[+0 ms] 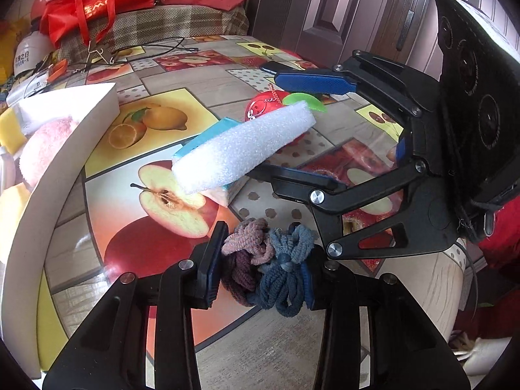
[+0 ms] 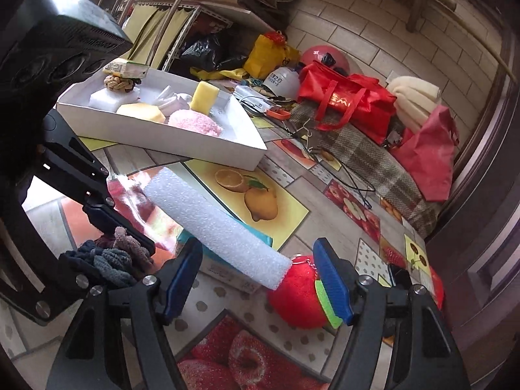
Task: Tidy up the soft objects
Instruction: 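Carry the hair ties and foam strip into the white tray and release both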
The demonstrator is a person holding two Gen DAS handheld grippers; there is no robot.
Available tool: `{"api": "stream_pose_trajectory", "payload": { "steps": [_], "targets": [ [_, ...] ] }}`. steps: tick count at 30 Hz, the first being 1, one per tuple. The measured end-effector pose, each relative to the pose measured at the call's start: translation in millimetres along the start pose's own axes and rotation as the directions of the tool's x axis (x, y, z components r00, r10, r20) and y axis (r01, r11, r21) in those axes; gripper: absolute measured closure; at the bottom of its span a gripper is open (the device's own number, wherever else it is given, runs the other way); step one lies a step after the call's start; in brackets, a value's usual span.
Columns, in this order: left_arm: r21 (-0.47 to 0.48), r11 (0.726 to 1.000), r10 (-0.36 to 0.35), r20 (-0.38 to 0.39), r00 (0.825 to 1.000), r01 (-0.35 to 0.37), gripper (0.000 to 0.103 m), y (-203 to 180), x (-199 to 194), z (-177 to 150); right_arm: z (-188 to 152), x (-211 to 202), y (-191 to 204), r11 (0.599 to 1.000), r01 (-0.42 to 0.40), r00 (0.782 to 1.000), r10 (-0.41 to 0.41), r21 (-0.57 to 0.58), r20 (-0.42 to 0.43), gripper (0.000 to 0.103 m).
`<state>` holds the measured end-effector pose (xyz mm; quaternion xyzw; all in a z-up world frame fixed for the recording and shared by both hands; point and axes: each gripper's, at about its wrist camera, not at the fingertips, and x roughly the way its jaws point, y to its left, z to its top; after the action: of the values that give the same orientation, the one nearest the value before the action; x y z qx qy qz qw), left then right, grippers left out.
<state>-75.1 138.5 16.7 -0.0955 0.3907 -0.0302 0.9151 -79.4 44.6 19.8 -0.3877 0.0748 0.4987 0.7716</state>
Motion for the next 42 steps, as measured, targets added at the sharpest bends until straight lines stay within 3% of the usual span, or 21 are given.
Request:
{"api": "stream_pose_trajectory", "payload": {
  "steps": [2,5,8,11,15,19,21,22,25,26,27,31,34,42],
  "targets": [
    [-0.015,1.000,0.007,0.009,1.000,-0.007,0.066,4,-4,-2,3,3,4,0.998,-0.056,0.998,0.056,-0.034,-0.010,0.035],
    [-0.037,0.999,0.018,0.032,0.999,-0.016,0.066,9,-11,-6,3,11,4,0.988,-0.155,0.986,0.156,0.012,-0.064,0.082],
    [-0.055,0.997,0.052,0.105,0.993,-0.047,0.065,11,-28,-10,-3,3,-5,0.976,-0.184,0.982,0.188,0.119,-0.023,0.084],
    [-0.059,0.991,0.126,0.198,0.972,-0.116,0.065,7,-46,-15,-7,-9,-19,0.940,-0.208,0.978,0.203,0.272,0.047,0.084],
    [-0.050,0.976,0.217,0.283,0.934,-0.212,0.065,1,-61,-19,-8,-13,-31,0.872,-0.202,0.979,0.166,0.446,0.119,0.084],
    [-0.096,0.967,0.254,0.338,0.906,-0.235,0.065,10,-75,-25,-4,-17,-33,0.831,-0.163,0.983,0.093,0.533,0.155,0.084],
    [-0.128,0.958,0.288,0.379,0.880,-0.258,0.065,18,-87,-29,-1,-17,-33,0.818,-0.142,0.985,0.059,0.558,0.164,0.084],
    [-0.140,0.946,0.324,0.403,0.856,-0.292,0.065,20,-93,-31,1,-16,-32,0.812,-0.135,0.985,0.047,0.568,0.166,0.084],
    [-0.182,0.884,0.463,0.468,0.753,-0.431,0.065,31,-112,-36,12,-6,-26,0.810,-0.133,0.985,0.047,0.571,0.164,0.084],
    [-0.206,0.863,0.501,0.466,0.729,-0.461,0.065,40,-116,-38,16,-2,-23,0.811,-0.141,0.985,0.056,0.568,0.165,0.084],
    [-0.234,0.848,0.528,0.452,0.719,-0.475,0.065,53,-118,-40,21,1,-21,0.811,-0.151,0.983,0.065,0.565,0.170,0.084],
    [-0.362,0.814,0.574,0.377,0.727,-0.454,0.065,103,-123,-44,43,15,-4,0.817,-0.196,0.975,0.104,0.543,0.195,0.084],
    [-0.410,0.784,0.610,0.368,0.702,-0.467,0.065,124,-125,-42,60,28,7,0.816,-0.225,0.970,0.136,0.533,0.202,0.084],
    [-0.377,0.764,0.636,0.296,0.713,-0.524,0.065,149,-97,-16,111,73,32,0.835,-0.247,0.966,0.170,0.492,0.195,0.084]
  ]
}}
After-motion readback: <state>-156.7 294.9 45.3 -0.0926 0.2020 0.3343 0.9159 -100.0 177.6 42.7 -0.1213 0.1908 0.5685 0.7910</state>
